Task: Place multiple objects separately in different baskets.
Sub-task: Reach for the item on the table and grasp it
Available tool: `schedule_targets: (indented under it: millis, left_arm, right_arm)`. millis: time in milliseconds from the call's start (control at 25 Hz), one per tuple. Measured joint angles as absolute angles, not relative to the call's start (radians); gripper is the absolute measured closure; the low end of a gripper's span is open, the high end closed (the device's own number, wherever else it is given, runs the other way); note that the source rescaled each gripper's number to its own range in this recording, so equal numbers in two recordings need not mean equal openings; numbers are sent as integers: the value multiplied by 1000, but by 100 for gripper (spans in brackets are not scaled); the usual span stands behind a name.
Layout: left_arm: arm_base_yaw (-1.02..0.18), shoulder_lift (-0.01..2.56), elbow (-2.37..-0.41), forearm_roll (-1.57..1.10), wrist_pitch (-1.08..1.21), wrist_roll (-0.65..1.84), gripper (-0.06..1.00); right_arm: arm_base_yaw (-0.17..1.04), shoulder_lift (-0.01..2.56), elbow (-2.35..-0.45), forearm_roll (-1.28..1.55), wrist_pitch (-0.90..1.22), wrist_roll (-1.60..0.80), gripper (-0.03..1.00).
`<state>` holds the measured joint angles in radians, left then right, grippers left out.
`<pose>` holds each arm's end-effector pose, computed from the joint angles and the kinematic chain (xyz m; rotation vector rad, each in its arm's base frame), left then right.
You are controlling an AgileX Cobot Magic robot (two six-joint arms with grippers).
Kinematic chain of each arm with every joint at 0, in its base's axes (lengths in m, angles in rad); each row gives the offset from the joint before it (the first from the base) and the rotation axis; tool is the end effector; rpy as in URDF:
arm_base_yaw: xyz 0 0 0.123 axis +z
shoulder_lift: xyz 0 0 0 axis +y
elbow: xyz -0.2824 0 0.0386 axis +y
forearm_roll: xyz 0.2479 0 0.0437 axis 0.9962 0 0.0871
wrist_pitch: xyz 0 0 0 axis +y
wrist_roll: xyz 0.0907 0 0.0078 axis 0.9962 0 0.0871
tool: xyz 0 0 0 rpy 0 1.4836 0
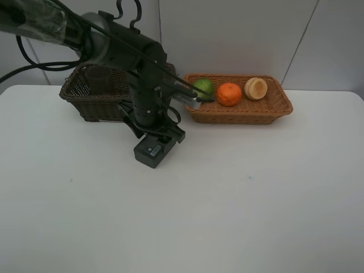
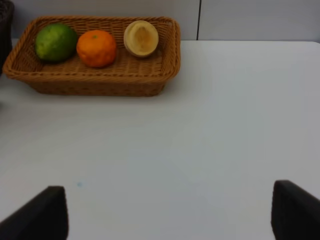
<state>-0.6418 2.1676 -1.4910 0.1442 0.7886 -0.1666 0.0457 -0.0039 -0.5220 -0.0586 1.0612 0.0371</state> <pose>0.3492 -0.2494 0.1249 0.8170 2.8039 0.0397 -0.0079 -0.0050 0.2833 -0.0051 2.0176 -0.0172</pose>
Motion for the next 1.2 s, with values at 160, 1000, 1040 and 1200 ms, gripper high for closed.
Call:
schedule_targets:
  millis: [160,1000,1040,1200]
  left_arm:
    - [-642,2168,-1491,144,788,-167,34]
    - [-641,2225,-1491,143,765,-166,34]
    - [-641,2226,-1491,143,761,-166,34]
    - [-641,2240,-1491,146,740,-166,34]
  right_arm:
    - [46,-4,-522,-59,1061,37,15]
    - [46,-4,-522,-59,1061,37,15]
    - [46,-4,-522,-59,1061,37,15]
    - [46,-4,-522,-59,1061,37,15]
